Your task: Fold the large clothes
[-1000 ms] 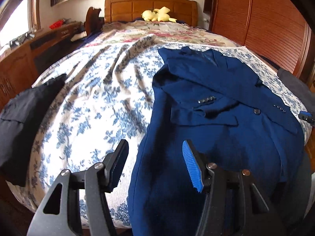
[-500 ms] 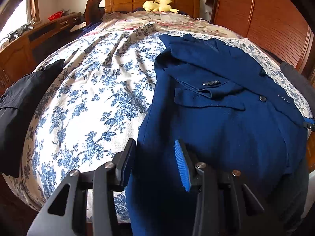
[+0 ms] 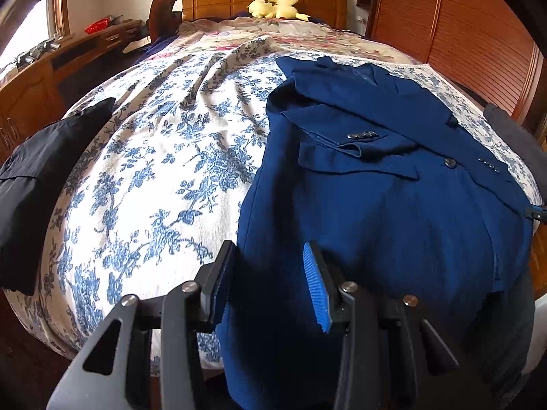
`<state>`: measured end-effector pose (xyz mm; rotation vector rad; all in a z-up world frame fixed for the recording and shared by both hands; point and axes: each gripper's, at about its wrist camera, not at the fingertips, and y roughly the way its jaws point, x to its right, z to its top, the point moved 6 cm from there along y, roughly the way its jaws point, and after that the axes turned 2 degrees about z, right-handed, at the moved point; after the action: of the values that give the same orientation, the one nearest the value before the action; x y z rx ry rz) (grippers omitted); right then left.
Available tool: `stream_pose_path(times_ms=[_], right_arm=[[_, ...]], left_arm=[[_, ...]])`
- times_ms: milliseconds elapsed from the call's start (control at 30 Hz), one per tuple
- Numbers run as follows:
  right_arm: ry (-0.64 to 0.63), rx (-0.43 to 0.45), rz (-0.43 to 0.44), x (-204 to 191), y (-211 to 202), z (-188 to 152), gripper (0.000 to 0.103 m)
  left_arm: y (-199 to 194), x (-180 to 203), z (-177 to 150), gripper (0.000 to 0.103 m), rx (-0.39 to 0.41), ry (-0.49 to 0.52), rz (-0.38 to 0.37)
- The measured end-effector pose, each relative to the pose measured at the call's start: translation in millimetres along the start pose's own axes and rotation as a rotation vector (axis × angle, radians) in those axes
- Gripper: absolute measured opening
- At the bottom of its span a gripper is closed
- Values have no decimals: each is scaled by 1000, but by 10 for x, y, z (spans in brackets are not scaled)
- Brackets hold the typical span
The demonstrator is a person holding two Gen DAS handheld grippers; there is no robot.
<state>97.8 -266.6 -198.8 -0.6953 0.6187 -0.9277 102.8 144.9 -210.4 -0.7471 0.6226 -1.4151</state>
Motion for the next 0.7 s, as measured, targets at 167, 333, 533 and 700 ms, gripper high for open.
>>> stream_pose_path(times_ms=[167, 333, 533, 700], right_arm=[[11, -18, -17, 24, 55, -40, 24], [-11, -46, -34, 13, 118, -86, 25], [-28, -72, -66, -28, 169, -28, 27], [-59, -70, -70, -90, 179, 23, 22]], left_arm=[[-30, -24, -59, 39, 7, -7, -9], [-73, 5, -110, 32, 4, 0, -19], [-109, 52, -138, 11, 8, 36, -42], [-256, 75, -26, 1, 39, 16, -30]])
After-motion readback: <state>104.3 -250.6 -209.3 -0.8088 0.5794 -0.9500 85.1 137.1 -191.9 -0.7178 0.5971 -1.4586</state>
